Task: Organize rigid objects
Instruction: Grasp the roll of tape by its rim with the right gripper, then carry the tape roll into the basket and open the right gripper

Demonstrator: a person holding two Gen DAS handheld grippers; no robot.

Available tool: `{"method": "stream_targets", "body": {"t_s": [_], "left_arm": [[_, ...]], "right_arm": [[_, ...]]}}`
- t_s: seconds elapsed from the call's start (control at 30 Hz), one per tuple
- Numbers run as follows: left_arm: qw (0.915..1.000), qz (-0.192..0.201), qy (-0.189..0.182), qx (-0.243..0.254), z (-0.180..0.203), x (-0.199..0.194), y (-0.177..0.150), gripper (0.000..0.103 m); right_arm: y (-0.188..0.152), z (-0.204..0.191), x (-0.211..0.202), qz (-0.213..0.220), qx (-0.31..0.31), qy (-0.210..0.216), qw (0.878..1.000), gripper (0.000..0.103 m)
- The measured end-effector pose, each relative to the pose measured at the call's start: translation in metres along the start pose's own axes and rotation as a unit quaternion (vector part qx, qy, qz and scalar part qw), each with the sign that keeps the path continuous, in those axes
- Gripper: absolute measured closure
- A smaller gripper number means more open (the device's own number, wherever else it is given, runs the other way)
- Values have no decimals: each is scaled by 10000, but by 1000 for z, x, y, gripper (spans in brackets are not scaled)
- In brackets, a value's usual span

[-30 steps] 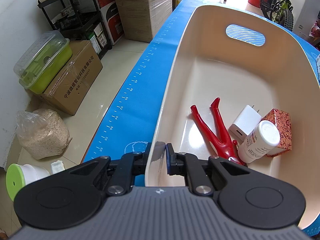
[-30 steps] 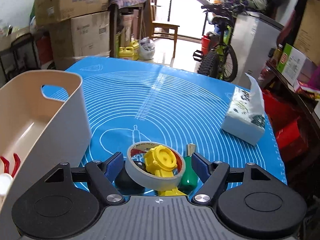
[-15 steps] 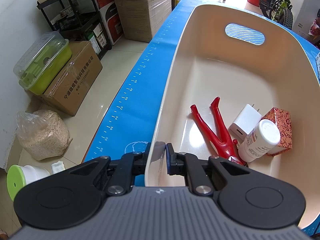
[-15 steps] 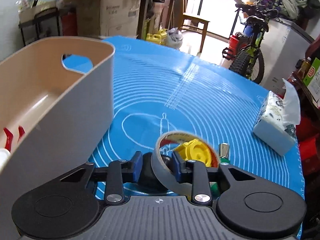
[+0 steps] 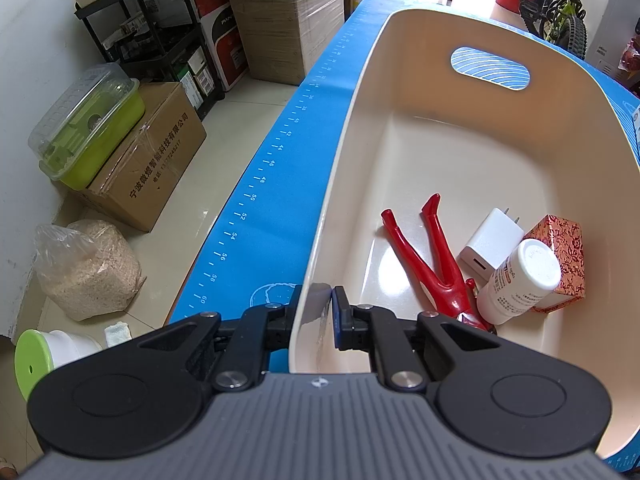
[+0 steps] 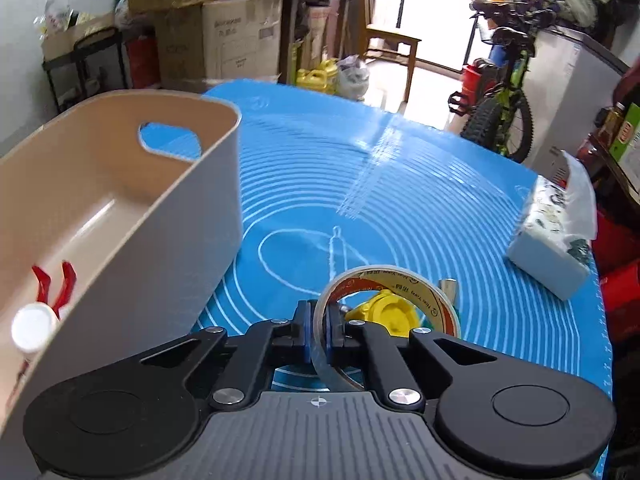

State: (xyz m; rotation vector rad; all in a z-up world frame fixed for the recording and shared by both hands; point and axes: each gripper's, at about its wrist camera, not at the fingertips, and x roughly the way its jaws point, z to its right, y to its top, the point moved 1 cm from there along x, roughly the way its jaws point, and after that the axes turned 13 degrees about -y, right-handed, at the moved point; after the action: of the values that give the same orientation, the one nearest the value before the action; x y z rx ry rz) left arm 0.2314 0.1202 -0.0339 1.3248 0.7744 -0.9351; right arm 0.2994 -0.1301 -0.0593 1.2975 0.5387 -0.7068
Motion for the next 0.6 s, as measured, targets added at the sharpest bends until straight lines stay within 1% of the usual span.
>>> {"method": "stream_targets", "body": {"t_s": [0.2,0.4,0.6], "left_arm": [[10000,-2,-1,-3,0,0,0,88],[10000,-4,-3,-8,0,0,1,88],[10000,-4,-2,-9,0,0,1,88]], "right_arm": [[4,11,-24,216,385,-15,9990,85],[11,12,-46,541,570,-4,9969,85],[20,12,-71,889,727,100,9933,85]]}}
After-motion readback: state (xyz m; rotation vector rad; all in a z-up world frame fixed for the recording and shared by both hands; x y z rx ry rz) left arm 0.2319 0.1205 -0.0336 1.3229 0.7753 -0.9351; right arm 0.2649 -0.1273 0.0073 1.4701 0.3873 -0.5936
